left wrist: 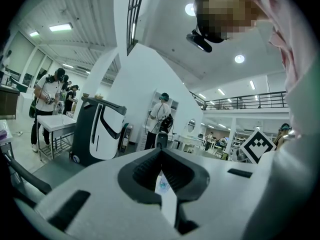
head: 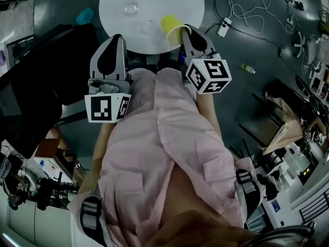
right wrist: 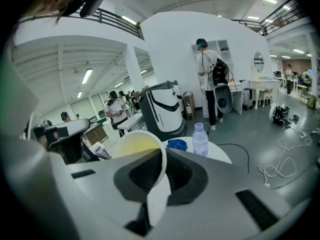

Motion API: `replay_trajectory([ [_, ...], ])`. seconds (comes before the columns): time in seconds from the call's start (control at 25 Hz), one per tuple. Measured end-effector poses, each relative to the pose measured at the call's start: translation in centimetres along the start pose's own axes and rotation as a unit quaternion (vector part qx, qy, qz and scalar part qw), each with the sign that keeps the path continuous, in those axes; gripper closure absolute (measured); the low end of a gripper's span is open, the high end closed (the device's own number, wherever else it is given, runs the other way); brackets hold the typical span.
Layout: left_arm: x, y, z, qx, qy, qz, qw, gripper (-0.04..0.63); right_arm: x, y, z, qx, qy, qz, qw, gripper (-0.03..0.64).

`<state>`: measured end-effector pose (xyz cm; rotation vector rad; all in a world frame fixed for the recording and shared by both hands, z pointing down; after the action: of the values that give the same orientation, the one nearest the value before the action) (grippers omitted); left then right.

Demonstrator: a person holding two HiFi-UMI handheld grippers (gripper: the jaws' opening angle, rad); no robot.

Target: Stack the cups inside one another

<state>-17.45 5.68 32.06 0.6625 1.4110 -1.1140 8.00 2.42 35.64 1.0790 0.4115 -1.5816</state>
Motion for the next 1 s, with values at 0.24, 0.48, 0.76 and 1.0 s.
replay_trajectory([
  [0.24,0.1,0.0,1.0,-0.006,-0.003,0.010,0.9999,0.580,-0.3,0.5,0.9,0.004,-0.017,0.001,1.000,0.581],
  [0.48,0.1,0.2,1.4,0.004,-0.003,0.007,1.0000,0.579,-0.4,1.0,2.2,0.021,-0.054,-0.003,0.998,0.582],
  [0.76,0.3,-0.5,1.1,0.017,-0.006,0.001,0.9998,0.580,-0.6,0.7,4.9,0.043,-0.101,-0.009,0.994,0.581],
  [1.0,0.3,-1.2,0.7,0.023,-0.008,-0.007,0.9997,0.580,-2.0,0.6,7.0,0.052,-0.146,-0.015,0.988,0.582],
])
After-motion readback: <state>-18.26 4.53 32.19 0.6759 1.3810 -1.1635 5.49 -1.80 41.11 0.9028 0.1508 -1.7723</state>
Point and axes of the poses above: the fingertips, and each gripper's own axes: z forward along the fingers, y to its right, x out of its top, the point moved 9 cm from there along -z, backward along the fingers, and after that the axes turned 1 degree about z, right-handed, at the moved point
